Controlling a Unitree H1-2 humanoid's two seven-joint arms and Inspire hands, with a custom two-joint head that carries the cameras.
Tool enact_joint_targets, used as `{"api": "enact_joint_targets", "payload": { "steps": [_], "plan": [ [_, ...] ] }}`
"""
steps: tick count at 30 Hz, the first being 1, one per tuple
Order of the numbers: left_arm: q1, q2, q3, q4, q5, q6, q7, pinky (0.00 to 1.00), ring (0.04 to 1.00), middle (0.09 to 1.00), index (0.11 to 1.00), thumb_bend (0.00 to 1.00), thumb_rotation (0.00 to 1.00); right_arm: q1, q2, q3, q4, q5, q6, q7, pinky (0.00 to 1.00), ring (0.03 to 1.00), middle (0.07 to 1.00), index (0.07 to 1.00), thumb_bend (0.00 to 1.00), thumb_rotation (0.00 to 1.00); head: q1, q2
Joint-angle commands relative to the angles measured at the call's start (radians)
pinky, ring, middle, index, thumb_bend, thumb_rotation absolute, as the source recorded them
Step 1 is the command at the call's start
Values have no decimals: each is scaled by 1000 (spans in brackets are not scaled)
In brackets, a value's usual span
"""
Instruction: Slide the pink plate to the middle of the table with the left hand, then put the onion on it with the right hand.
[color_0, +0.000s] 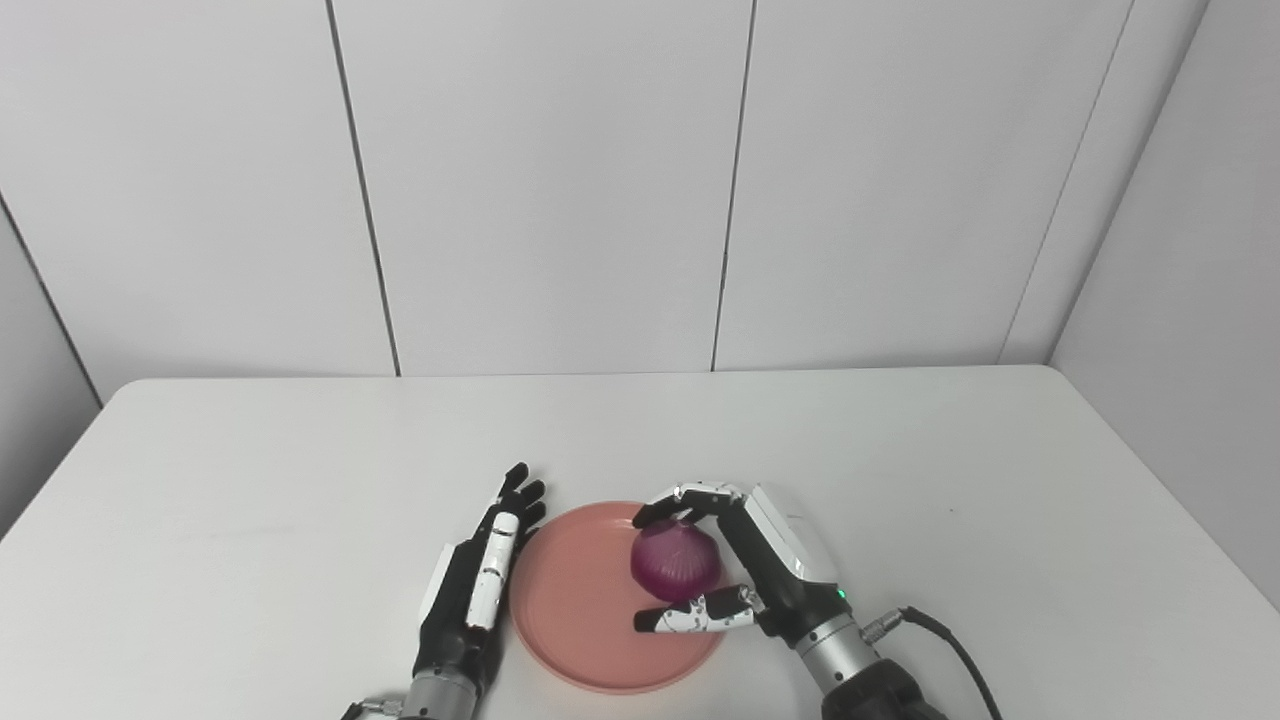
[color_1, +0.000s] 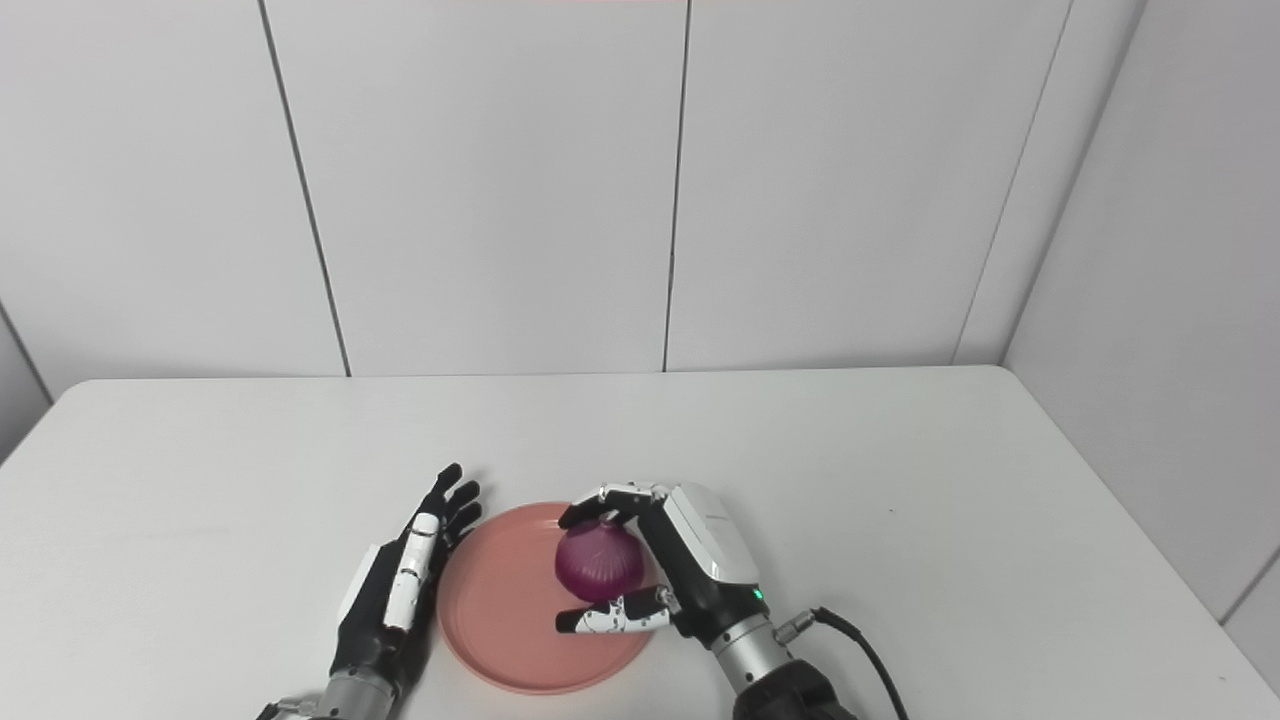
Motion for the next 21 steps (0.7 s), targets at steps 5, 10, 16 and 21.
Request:
{"api": "enact_joint_targets", "payload": {
  "steps": [5, 10, 16, 21],
  "plan": [
    [-49, -14, -5, 36, 55, -9, 42, 915, 924, 926, 933, 498, 1000, -97, 17, 21, 37, -44, -56, -8, 298, 434, 452, 492, 514, 0, 4, 1],
    [-62, -17, 4, 50, 72, -7, 62, 929, 922, 919, 917, 483, 1000, -129, 27, 45, 91, -68, -55, -4, 301, 419, 447, 515, 511, 0, 10, 4],
    [-80, -19, 13, 71, 87, -18, 77, 925, 918, 915, 915, 472, 1000, -145, 33, 63, 149, -72, -64, -5, 340, 428, 469, 508, 512, 0, 53, 22],
    [-85, -23, 20, 71, 81, -28, 74, 928, 924, 924, 924, 494, 1000, -146, 19, 73, 166, -87, -62, 2, 373, 435, 483, 500, 513, 0, 61, 35]
  ]
}}
